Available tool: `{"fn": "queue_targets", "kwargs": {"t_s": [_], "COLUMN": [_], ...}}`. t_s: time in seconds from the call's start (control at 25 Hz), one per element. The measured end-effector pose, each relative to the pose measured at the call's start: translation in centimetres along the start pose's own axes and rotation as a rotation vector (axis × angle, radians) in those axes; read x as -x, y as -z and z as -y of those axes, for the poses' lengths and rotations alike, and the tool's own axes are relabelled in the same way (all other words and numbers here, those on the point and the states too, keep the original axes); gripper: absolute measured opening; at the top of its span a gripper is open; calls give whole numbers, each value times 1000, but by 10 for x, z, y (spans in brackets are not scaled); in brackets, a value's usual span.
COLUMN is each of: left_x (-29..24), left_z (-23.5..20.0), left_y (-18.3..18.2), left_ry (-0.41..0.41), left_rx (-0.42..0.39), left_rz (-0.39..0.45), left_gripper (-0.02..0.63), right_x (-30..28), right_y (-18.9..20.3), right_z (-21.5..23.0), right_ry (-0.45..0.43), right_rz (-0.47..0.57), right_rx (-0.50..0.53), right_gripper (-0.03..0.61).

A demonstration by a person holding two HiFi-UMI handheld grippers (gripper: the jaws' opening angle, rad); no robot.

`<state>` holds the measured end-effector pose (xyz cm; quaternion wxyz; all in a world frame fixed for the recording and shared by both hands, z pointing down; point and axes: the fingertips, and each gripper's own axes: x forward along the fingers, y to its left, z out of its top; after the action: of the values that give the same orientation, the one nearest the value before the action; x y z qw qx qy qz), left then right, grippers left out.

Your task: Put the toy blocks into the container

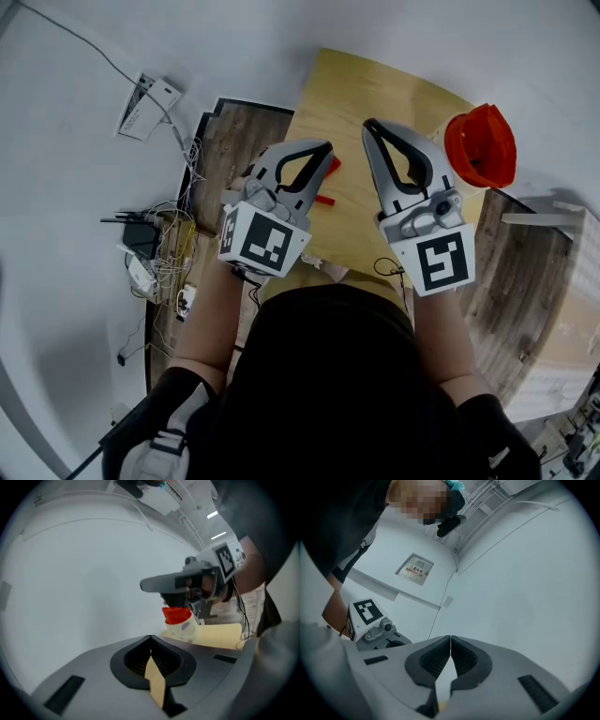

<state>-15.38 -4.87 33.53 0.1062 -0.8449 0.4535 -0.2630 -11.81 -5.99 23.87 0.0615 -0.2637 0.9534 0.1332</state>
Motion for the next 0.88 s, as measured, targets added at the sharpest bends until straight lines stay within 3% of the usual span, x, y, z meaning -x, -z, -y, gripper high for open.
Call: {"fn": "queue_targets", "kwargs": {"t_s": [0.12, 0.2, 0.44, 0.72, 0.88], "left_x": [-11, -17, -28, -35, -37], "left_z": [24, 42, 91, 128, 140], "left_y": [37, 60, 121, 166, 187], "left_ry": [120, 214, 482, 668, 720], "left_rx": [-73, -111, -189, -182, -211], "left_rz": [-148, -233, -406, -494, -544], "left_gripper": [12, 89, 124, 139, 147], "right_x": [0, 1, 3, 4, 7], "right_y": [6, 11, 24, 34, 35], "right_z": [-1, 1, 5, 6, 5], "right_ry": [1, 4, 24, 45, 55], "right_rz": [-15, -21, -46, -69, -85], "right_rx": [3, -3, -18, -25, -16], "right_gripper": [29, 28, 28, 28, 29]}}
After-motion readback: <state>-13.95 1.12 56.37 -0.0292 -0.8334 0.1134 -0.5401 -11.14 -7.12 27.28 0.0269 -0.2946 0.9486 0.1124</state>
